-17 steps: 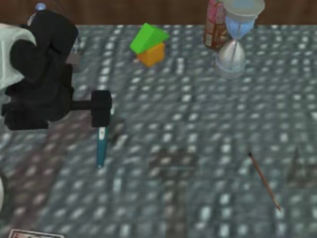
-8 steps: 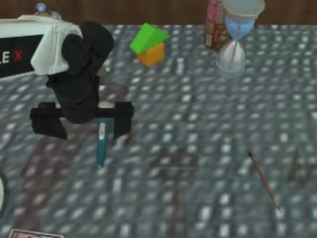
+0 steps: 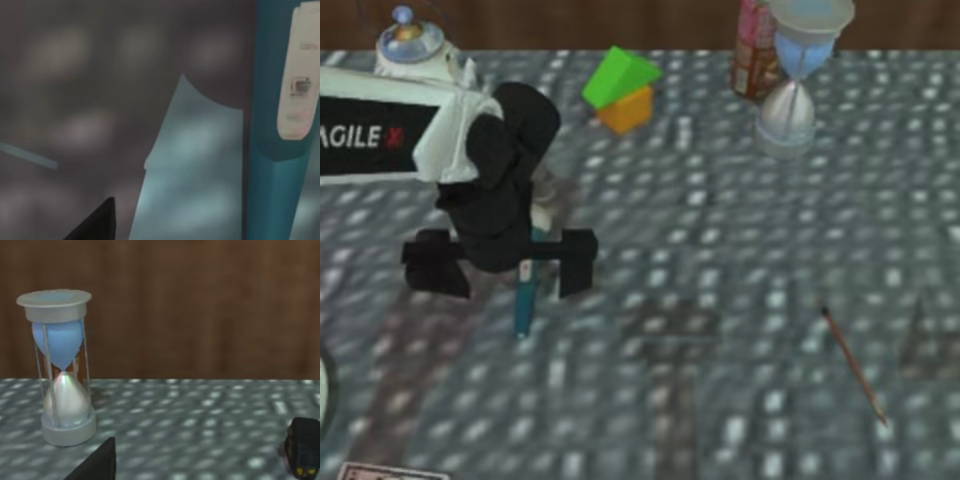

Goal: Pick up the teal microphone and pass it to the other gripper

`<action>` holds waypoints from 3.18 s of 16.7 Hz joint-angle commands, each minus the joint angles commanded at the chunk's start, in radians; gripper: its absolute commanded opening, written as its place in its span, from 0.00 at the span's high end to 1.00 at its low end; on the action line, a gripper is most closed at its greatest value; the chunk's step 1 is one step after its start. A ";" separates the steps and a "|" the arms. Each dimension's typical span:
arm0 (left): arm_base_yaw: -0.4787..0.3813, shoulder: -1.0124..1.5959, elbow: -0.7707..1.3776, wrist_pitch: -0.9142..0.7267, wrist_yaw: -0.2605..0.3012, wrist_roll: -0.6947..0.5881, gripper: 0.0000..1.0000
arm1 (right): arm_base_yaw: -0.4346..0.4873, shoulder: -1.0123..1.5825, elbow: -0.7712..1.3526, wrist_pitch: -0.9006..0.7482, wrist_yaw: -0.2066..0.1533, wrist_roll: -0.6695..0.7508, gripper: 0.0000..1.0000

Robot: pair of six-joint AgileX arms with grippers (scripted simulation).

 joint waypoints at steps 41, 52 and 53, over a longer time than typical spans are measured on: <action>0.008 -0.031 -0.148 0.574 0.127 0.135 1.00 | 0.000 0.000 0.000 0.000 0.000 0.000 0.00; 0.038 -0.260 -0.417 1.483 0.414 0.363 1.00 | 0.000 0.000 0.000 0.000 0.000 0.000 0.00; 0.040 -0.281 -0.431 1.528 0.431 0.378 1.00 | 0.000 0.000 0.000 0.000 0.000 0.000 0.00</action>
